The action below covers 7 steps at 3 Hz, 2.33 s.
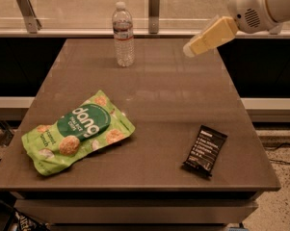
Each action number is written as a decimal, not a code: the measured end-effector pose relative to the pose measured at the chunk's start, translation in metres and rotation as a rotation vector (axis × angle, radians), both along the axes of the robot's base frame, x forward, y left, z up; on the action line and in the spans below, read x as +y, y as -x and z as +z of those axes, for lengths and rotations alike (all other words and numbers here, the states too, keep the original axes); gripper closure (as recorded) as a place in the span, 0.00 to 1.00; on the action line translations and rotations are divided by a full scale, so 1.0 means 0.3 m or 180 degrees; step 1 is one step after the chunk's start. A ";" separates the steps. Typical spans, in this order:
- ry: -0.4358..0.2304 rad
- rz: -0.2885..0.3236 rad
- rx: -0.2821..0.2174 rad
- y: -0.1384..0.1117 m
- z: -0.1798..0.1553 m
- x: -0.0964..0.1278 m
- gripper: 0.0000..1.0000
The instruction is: Knock water bottle over
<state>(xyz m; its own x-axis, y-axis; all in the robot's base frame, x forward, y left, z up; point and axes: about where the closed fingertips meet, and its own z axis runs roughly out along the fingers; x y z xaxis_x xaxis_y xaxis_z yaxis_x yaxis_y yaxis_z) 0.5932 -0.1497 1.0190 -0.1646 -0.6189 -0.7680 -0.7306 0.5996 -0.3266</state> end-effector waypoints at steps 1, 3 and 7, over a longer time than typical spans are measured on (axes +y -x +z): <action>-0.0232 0.0065 -0.0050 -0.042 -0.069 0.049 0.00; -0.0471 0.0235 0.0052 -0.147 -0.208 0.191 0.00; -0.0717 0.0686 0.0129 -0.358 -0.297 0.430 0.00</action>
Offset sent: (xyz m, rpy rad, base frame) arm 0.0481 0.0573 -0.0755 0.1883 0.0131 0.0679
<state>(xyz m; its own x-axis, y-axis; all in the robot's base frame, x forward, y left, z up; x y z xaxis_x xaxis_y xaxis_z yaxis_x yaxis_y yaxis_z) 0.7006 -0.0207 0.9298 -0.0815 -0.4578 -0.8853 -0.8585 0.4835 -0.1710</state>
